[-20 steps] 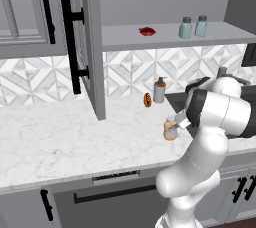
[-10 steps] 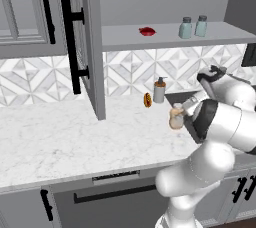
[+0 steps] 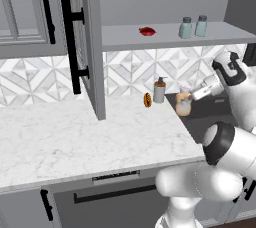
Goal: Put the shaker and condiment bottle from the counter next to their counterparts in the cabinet.
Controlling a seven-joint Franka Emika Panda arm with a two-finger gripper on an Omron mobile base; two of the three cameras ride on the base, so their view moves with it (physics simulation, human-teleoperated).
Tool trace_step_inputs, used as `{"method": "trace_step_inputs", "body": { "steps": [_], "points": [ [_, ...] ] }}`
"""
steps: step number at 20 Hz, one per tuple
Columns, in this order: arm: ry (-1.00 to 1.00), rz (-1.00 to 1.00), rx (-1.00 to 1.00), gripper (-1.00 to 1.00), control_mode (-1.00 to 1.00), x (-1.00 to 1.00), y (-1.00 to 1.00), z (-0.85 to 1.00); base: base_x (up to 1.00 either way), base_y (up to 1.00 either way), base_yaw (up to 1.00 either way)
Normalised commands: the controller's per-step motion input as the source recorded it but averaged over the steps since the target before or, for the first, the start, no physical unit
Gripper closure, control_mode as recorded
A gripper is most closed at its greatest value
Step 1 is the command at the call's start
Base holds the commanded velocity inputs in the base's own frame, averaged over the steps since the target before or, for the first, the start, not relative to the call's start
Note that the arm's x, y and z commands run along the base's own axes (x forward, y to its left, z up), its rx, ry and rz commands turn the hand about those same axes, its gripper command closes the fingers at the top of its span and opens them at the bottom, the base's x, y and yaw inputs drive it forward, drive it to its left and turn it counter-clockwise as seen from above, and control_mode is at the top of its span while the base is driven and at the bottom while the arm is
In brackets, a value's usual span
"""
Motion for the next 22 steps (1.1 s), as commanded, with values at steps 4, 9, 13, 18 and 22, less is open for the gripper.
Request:
{"method": "trace_step_inputs", "body": {
  "steps": [4,9,13,18,22],
  "points": [
    [0.00,-0.18,0.00,1.00,-1.00,-0.40,0.00,0.79,0.00,0.00,0.00],
    [-0.01,-0.20,-0.01,1.00,-1.00,-0.32,0.00,0.73,0.00,0.00,0.00],
    [-0.08,-0.21,-0.06,1.00,-1.00,-0.13,0.05,0.74,0.00,0.00,0.00],
    [-0.06,-0.24,-0.07,1.00,-1.00,-0.09,0.12,0.73,0.00,0.00,0.00],
    [-0.01,-0.27,-0.05,1.00,-1.00,-0.11,0.20,0.65,0.00,0.00,0.00]
  ]
}}
